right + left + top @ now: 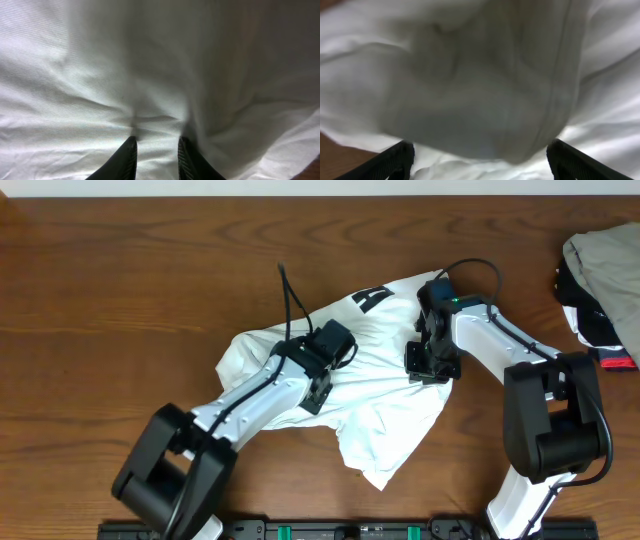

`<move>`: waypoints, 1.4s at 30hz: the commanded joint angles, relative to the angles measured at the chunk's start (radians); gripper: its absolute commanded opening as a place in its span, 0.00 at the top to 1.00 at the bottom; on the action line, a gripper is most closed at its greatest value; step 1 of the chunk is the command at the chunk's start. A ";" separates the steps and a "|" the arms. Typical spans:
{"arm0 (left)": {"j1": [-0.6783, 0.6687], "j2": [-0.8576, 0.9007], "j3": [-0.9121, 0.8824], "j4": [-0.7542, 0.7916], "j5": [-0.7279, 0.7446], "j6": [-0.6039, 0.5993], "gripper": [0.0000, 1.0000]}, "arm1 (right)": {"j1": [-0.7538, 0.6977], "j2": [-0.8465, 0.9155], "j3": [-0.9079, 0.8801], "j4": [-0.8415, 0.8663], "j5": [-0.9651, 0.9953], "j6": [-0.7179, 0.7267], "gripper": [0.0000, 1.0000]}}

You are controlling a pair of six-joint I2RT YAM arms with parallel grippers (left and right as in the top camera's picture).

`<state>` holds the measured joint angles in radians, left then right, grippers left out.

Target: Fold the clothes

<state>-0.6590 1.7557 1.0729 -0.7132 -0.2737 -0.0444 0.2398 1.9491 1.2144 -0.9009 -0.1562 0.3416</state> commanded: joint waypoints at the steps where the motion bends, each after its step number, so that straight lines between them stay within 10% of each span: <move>1: 0.002 0.032 -0.002 0.005 -0.027 0.014 0.13 | -0.001 0.021 -0.026 0.012 0.070 0.010 0.74; 6: 0.002 0.038 -0.002 0.024 -0.028 0.014 0.20 | 0.001 0.021 -0.026 0.013 0.070 0.010 0.73; 18: 0.040 0.038 -0.002 0.044 -0.098 0.013 0.92 | 0.003 0.021 -0.026 0.014 0.071 0.010 0.75; 42: 0.514 -0.155 0.041 0.118 -0.154 -0.197 0.94 | 0.002 0.021 -0.058 0.019 0.089 0.011 0.88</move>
<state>-0.1913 1.6405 1.0878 -0.5987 -0.3965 -0.1867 0.2398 1.9377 1.1954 -0.8902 -0.1226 0.3492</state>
